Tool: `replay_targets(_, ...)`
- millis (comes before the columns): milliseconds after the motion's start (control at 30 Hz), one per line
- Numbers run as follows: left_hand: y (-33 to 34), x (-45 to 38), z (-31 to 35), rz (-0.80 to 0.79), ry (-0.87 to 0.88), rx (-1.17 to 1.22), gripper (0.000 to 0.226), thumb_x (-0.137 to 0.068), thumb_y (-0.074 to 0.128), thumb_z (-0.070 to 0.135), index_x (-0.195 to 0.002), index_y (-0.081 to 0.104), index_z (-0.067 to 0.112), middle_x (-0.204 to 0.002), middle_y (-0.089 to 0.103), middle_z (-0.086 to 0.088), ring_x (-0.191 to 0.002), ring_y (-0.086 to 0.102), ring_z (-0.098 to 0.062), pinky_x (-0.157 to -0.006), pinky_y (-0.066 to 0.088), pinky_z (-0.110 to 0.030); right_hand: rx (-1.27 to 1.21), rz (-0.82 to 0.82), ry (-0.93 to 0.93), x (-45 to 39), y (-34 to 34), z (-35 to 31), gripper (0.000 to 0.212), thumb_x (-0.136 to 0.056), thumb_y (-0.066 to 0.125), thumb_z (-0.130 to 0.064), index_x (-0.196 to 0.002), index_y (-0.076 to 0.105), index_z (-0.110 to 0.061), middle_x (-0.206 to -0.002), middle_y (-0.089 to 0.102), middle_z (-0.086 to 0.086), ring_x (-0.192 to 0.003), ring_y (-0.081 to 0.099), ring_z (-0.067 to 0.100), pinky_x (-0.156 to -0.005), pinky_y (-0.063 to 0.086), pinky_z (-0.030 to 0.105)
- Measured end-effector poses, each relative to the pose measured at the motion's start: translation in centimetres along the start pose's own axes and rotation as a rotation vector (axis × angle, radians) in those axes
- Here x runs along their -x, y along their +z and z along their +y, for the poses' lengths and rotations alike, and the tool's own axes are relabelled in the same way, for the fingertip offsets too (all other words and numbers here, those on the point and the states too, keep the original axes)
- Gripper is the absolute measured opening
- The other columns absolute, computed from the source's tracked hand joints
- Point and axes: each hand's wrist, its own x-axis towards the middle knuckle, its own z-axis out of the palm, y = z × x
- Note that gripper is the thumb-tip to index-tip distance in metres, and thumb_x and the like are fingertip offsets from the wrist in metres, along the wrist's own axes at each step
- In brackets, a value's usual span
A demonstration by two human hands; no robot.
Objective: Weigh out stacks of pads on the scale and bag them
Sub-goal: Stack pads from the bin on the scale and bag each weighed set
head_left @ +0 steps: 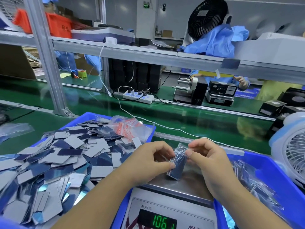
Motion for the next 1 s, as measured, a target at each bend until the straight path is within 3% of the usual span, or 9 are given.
replay_targets(200,0.3,-0.4,-0.4,0.071,0.023,0.044,0.024,-0.078,0.081,0.013,-0.084,0.068,0.032,-0.084,0.071,0.011,-0.074,0.067,-0.005,-0.070,0.051,-0.017,-0.022,-0.026,-0.015,0.1,0.1,-0.6,0.026,-0.074,0.079,0.000,-0.086,0.070,-0.021,-0.084,0.069,0.001,-0.080,0.064,0.015,-0.078,0.051,0.034)
replay_targets(367,0.3,-0.6,-0.6,0.111,0.006,0.047,0.019,-0.074,0.082,0.020,-0.083,0.074,0.033,-0.082,0.075,0.009,-0.078,0.071,-0.007,-0.074,0.057,-0.025,0.118,-0.060,0.109,0.6,0.9,-0.9,0.050,-0.066,0.089,-0.011,-0.102,0.066,-0.036,-0.107,0.067,-0.002,-0.091,0.072,0.017,-0.081,0.059,0.037)
replay_targets(500,0.5,-0.6,-0.4,0.105,-0.012,0.033,0.018,-0.070,0.082,0.025,-0.082,0.075,0.035,-0.081,0.075,0.010,-0.079,0.072,-0.008,-0.079,0.060,-0.031,0.219,-0.173,0.131,1.0,1.2,-0.9,0.058,-0.066,0.091,-0.023,-0.112,0.063,-0.043,-0.099,0.071,-0.021,-0.086,0.069,0.000,-0.069,0.054,0.016)
replay_targets(567,0.4,-0.6,-0.4,0.113,0.005,0.008,0.018,-0.076,0.082,0.019,-0.083,0.074,0.034,-0.081,0.075,0.010,-0.078,0.071,-0.006,-0.074,0.057,-0.023,0.201,-0.139,0.130,0.9,1.2,-0.9,0.055,-0.066,0.091,-0.022,-0.110,0.064,-0.042,-0.091,0.075,-0.012,-0.075,0.070,0.005,-0.063,0.053,0.017)
replay_targets(667,0.3,-0.4,-0.2,0.088,0.009,-0.050,0.009,-0.083,0.079,0.027,-0.083,0.073,0.034,-0.079,0.074,0.012,-0.074,0.068,-0.001,-0.068,0.051,-0.015,0.149,-0.092,0.112,0.7,1.2,-1.0,0.048,-0.068,0.089,-0.015,-0.100,0.065,-0.043,-0.088,0.076,0.002,-0.079,0.073,0.023,-0.073,0.061,0.040)
replay_targets(733,0.3,-0.2,0.1,0.059,-0.006,-0.081,0.008,-0.085,0.077,0.039,-0.082,0.073,0.033,-0.075,0.072,0.011,-0.069,0.064,0.000,-0.064,0.048,-0.014,0.110,-0.084,0.108,0.7,1.1,-1.1,0.048,-0.068,0.089,-0.013,-0.098,0.067,-0.043,-0.090,0.075,0.007,-0.081,0.072,0.027,-0.079,0.060,0.052)
replay_targets(833,0.2,0.0,0.2,0.069,0.010,-0.157,0.014,-0.088,0.074,0.040,-0.079,0.070,0.031,-0.069,0.068,0.012,-0.063,0.058,0.000,-0.059,0.045,-0.016,0.086,-0.088,0.104,0.6,0.9,-1.3,0.055,-0.055,0.091,-0.028,-0.102,0.067,-0.042,-0.096,0.073,0.011,-0.091,0.070,0.030,-0.084,0.058,0.052)
replay_targets(900,0.1,-0.1,0.2,0.071,0.043,-0.198,0.013,-0.090,0.072,0.034,-0.078,0.068,0.029,-0.067,0.065,0.013,-0.060,0.054,0.001,-0.057,0.043,-0.015,0.036,-0.114,0.115,0.5,0.9,-1.3,0.059,-0.046,0.090,-0.035,-0.101,0.067,-0.041,-0.093,0.074,0.011,-0.086,0.070,0.028,-0.082,0.059,0.049)
replay_targets(1000,0.1,-0.1,0.3,0.069,0.066,-0.151,0.012,-0.089,0.070,0.025,-0.077,0.067,0.024,-0.064,0.061,0.014,-0.058,0.051,0.000,-0.056,0.041,-0.013,-0.049,-0.172,0.151,0.3,0.7,-1.3,0.055,-0.049,0.091,-0.028,-0.098,0.068,-0.039,-0.087,0.075,0.009,-0.078,0.071,0.025,-0.073,0.060,0.039)
